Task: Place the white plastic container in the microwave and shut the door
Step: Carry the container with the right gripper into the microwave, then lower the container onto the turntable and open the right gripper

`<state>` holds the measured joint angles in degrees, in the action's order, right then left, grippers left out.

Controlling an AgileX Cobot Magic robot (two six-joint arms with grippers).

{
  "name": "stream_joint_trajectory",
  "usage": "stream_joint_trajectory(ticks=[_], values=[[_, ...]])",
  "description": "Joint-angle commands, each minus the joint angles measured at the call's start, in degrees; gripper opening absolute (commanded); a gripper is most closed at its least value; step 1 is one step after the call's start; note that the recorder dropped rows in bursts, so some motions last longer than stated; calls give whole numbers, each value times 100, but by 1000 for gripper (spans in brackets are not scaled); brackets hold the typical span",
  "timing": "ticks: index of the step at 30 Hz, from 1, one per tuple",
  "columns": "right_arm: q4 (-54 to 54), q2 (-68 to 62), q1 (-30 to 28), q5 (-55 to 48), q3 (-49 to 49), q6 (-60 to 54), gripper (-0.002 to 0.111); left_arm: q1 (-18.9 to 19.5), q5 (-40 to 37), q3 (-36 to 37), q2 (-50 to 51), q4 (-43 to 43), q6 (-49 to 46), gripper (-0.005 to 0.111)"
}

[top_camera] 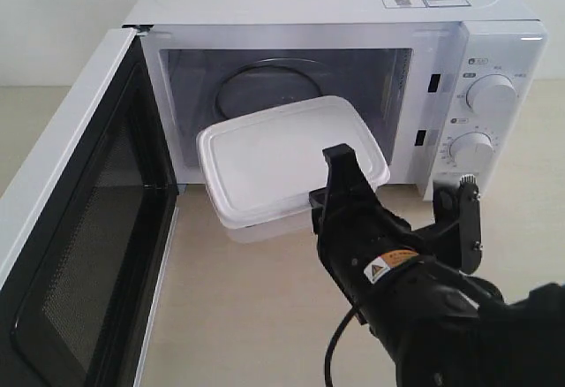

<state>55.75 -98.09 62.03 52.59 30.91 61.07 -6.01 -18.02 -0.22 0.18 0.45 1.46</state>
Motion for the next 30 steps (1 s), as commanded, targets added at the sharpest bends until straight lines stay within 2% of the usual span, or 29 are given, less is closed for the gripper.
stream_joint_trajectory(ticks=[1,12,30], values=[[-175,30,-500,-552,475,-371,0,16,-6,22,-18,-45,67,4],[-437,4,-1437,-1172,1394,-900,0,16,-6,22,-18,-45,67,4],[-689,-1135,-1636,-1206,2511,-917,0,16,-6,22,-18,-45,67,4]])
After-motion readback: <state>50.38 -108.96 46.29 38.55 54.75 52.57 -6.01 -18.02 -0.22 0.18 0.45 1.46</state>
